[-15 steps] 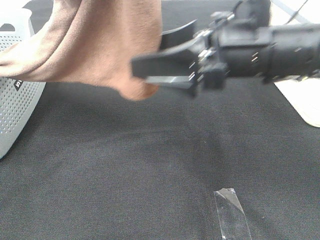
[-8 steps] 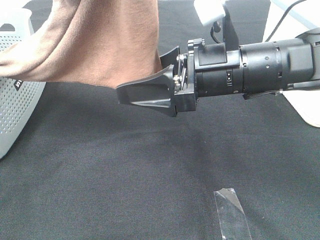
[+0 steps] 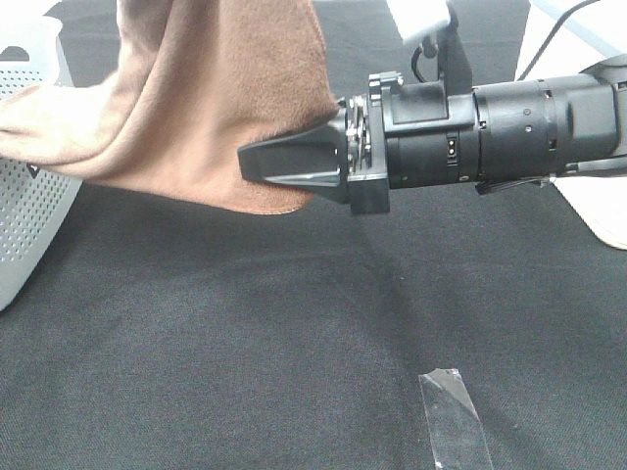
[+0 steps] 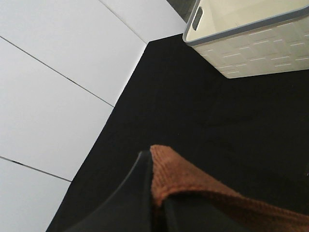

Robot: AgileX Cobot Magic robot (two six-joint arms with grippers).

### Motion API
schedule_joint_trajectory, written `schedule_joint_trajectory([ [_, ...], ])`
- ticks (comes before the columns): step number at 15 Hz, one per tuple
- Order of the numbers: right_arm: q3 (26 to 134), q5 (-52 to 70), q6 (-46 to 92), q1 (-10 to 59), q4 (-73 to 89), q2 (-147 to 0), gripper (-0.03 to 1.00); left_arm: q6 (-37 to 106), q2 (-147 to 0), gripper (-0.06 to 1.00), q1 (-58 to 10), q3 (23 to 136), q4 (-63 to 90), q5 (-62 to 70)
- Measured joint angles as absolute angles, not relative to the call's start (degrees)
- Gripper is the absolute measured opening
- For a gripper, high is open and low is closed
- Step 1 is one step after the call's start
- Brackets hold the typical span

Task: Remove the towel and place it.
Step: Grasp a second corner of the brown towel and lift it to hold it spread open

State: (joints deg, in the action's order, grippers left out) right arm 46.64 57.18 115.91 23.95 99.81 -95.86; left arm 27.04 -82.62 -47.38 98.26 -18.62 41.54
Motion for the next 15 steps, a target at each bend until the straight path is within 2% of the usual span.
schedule_joint_trajectory([
  [1,46.6,57.2,114.8,23.9,99.3,-95.9,0.02,25.7,-82.6,0.0,-47.3,98.3,-18.9,41.8],
  [2,46.6,57.3,113.2,23.9,98.3,-95.9,0.0,23.7,-82.6,0.0,-47.2,98.3,-19.5,42.1],
  [5,46.6,57.3,108.7,23.9,96.1,-95.9,0.0,20.3,-82.6,0.0,-47.2,98.3,-21.1,44.0],
  [9,47.1,55.2,93.3,23.9,92.8,-93.2,0.0,16.0,-82.6,0.0,-47.2,98.3,-21.2,48.4],
  [12,55.9,50.6,67.7,24.0,71.7,-86.2,0.0,13.9,-82.6,0.0,-47.2,98.3,-21.2,48.6],
  [15,73.9,57.8,34.7,24.1,39.4,-83.9,0.0,13.8,-82.6,0.0,-47.2,98.3,-21.7,46.6],
])
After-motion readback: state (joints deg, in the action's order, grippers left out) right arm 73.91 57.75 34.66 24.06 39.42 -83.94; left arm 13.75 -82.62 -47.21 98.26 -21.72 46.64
